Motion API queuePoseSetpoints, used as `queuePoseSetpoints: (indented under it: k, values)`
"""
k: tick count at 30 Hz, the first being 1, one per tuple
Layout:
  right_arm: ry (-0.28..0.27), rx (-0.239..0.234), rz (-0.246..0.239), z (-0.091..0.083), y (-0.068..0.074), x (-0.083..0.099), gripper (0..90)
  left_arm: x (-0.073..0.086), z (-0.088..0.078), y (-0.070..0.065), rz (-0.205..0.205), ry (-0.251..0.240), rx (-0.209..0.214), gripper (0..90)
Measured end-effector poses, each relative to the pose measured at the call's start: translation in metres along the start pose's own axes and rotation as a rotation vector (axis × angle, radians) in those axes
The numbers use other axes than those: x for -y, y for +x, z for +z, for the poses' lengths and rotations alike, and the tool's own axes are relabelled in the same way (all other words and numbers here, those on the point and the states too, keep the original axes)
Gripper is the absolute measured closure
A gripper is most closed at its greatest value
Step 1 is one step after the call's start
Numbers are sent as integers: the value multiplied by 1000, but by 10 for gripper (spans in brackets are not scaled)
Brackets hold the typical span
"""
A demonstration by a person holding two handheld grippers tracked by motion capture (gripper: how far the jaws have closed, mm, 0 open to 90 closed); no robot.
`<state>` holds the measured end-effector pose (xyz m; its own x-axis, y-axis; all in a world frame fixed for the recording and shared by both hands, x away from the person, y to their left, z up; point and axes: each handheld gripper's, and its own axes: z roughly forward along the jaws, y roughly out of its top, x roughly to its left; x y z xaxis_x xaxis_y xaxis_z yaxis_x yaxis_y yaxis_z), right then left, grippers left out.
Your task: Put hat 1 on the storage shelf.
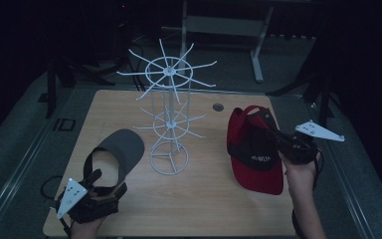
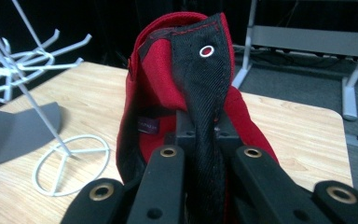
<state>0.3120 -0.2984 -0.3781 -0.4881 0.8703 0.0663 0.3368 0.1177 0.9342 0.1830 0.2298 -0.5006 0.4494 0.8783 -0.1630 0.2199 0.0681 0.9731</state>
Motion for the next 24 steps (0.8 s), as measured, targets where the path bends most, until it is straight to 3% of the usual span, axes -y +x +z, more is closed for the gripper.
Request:
queuePoseSetpoints:
  k: [3, 9, 14, 18, 24]
  values:
    - [-17, -4, 2, -9, 2, -3, 857, -14, 2, -11, 29, -1, 46, 54]
    - [-30, 1, -6, -18, 4, -8, 856, -30, 8, -26, 74, 15, 80, 61]
    - [-46, -8, -4, -28, 6, -11, 856, -49, 16, -43, 138, 24, 138, 66]
    - [-57, -18, 1, -32, 7, -13, 856, -63, 24, -55, 148, 32, 195, 67]
    - [-71, -43, 4, -39, 14, -15, 856, -80, 36, -75, 200, 45, 252, 70]
